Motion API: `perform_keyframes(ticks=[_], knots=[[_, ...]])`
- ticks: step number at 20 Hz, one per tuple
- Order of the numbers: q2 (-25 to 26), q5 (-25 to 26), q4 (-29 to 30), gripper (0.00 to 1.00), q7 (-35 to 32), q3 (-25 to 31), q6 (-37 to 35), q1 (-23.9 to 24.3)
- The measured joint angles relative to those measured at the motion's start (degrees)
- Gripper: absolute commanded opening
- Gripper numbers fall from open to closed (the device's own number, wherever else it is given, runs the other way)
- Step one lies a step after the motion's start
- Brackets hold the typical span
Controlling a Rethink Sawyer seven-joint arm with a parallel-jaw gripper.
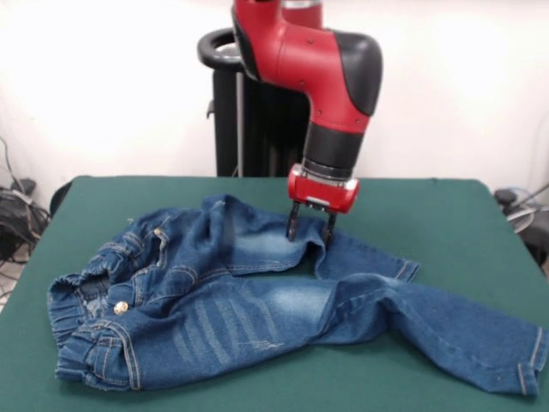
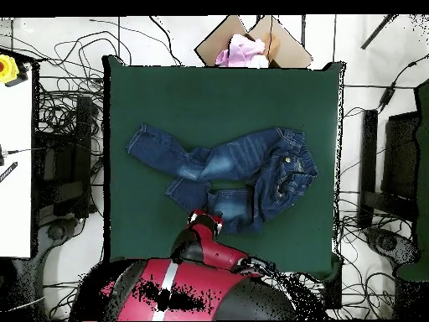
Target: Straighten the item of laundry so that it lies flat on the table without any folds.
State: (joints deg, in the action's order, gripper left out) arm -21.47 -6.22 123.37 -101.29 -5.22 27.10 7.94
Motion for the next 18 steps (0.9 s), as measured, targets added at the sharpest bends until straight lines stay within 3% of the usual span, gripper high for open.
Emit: perform_keyframes(ticks=[5,6,15,18], knots=[[-0.1,0.0,-0.2,1.00,0.0,-0.1,-0.4,-0.2],[0.0,0.0,-0.3,0.00,0.0,-0.1,-0.4,-0.5],[-0.3,0.7,0.0,0.00,0.0,2.0,-0.5,2.1],[-0.7,3.4,0.6,0.00,0.0,4.9,-1.0,6.8]])
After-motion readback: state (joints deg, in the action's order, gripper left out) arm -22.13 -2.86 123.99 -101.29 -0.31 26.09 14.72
